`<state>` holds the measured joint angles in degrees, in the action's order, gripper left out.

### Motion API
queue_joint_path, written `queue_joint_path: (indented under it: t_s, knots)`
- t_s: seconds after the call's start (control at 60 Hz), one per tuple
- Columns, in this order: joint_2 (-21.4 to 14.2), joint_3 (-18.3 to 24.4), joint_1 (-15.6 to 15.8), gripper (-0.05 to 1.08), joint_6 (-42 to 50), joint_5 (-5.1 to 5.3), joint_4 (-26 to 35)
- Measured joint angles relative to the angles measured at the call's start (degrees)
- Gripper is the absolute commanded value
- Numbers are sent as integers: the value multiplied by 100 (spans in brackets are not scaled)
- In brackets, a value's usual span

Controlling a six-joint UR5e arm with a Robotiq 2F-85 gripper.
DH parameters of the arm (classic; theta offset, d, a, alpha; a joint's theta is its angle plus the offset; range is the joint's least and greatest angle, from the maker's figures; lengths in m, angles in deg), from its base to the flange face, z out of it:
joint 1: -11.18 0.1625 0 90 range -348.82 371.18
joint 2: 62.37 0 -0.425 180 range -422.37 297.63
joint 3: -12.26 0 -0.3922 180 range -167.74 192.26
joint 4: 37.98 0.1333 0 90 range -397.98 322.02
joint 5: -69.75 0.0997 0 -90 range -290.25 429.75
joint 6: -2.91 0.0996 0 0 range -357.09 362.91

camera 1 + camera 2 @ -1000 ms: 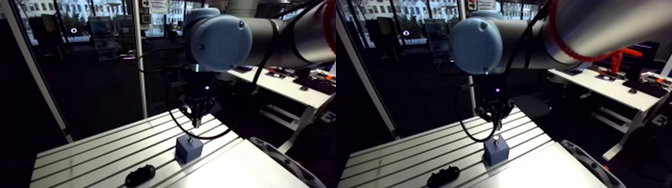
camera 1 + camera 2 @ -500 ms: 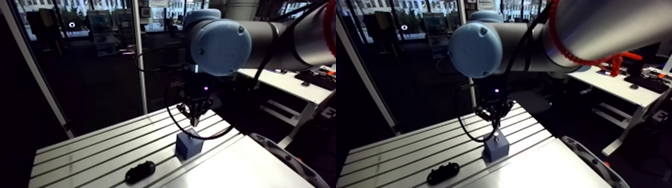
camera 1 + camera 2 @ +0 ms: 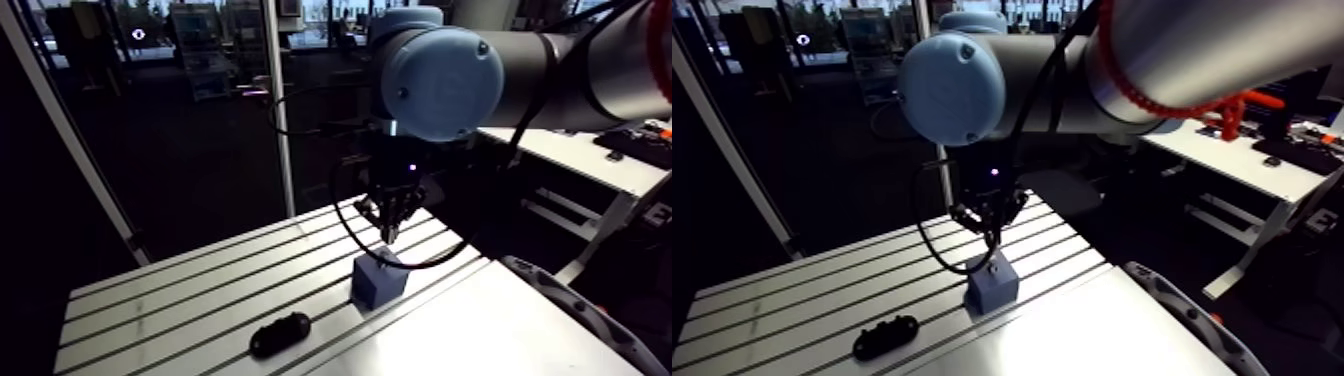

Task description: Pick up the M10 bolt and insert it into the hex recess until seated.

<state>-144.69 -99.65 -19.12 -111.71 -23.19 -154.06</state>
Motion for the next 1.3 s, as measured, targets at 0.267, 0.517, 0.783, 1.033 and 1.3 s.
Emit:
queue_joint_path:
  t_s: [0.267,0.517,0.783,1.033,1.3]
  knots:
    - [34,-17,11,108,-3,-5,23]
    - [89,-31,12,108,-3,-15,18]
    - [148,-16,12,108,-3,-21,20]
    - [157,-32,14,108,-3,-18,25]
    - [159,-48,15,108,-3,-20,19]
